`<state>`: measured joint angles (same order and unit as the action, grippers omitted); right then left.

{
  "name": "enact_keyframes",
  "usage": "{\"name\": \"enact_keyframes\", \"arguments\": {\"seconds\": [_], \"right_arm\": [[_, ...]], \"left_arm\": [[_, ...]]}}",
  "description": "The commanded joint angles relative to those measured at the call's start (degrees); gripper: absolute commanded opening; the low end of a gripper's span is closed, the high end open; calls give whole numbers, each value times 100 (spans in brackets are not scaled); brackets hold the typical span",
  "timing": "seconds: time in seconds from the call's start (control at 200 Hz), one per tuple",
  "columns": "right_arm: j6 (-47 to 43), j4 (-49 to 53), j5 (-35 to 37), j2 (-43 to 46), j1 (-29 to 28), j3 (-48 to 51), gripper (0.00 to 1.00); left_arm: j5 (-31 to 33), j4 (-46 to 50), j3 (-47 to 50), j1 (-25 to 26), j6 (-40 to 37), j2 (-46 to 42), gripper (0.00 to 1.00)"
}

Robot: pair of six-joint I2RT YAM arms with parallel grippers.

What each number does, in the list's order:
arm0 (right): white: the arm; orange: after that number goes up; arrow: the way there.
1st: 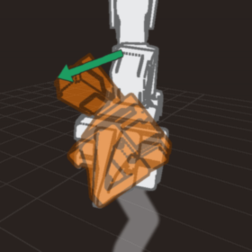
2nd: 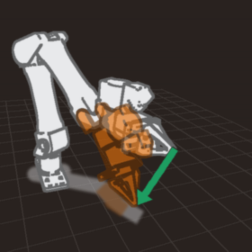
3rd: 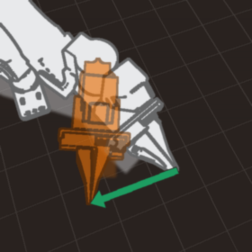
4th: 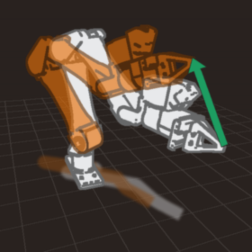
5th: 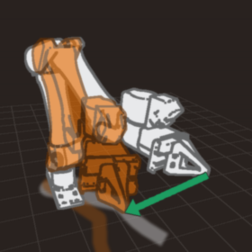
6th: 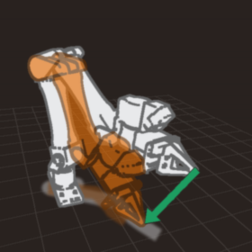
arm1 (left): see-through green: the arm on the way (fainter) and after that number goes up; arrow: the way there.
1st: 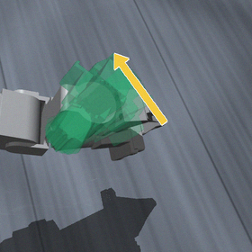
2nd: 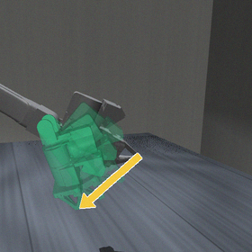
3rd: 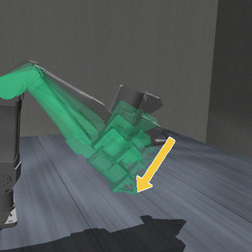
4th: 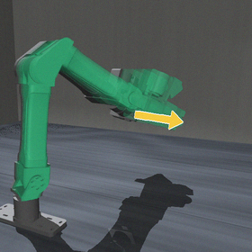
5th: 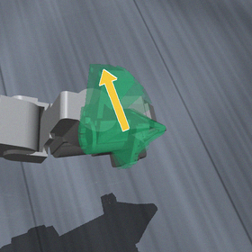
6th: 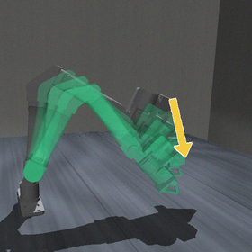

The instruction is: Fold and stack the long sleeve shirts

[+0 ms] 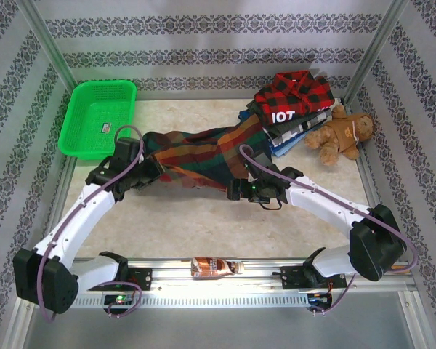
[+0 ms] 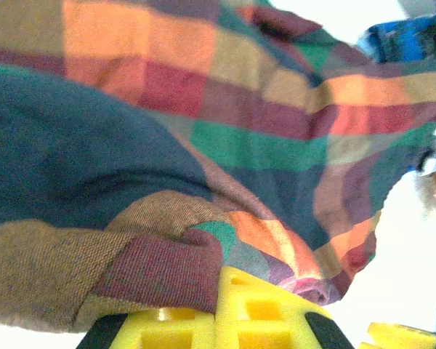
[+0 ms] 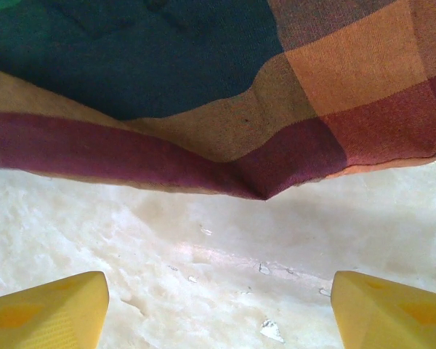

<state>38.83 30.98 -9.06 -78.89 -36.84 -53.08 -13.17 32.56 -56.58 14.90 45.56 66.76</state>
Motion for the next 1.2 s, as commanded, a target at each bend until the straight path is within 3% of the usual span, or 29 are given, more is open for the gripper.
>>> {"name": "enact_keyframes", "arguments": {"seconds": [0.0,0.185,0.33,0.455,0.65,0.769,1.194], "right_arm": [[22,-4,159,-50,55,-18,81],[-77,-73,146,-213,39,-205,81],[-414,-305,48,-520,-294,-556,80],[-391,-541,-37,-1169,-559,-880,78],[-309,-2066,-344,-2308,-571,-1241,72],[-129,-2438,-254,-2876,-571,-1731,68],[487,-3422,189,-3444,-535,-2135,61]], "left_arm": [[148,127,-581,-101,-590,618,3],[250,89,-1910,-319,-1378,1891,5],[225,116,-2560,-438,-1595,2517,5],[81,-75,-2604,-524,-1559,2524,6],[-221,-211,-2608,-645,-1524,2557,6],[-402,-248,-2751,-663,-1532,2551,7],[-803,-252,-2808,-715,-1471,2422,7]]}}
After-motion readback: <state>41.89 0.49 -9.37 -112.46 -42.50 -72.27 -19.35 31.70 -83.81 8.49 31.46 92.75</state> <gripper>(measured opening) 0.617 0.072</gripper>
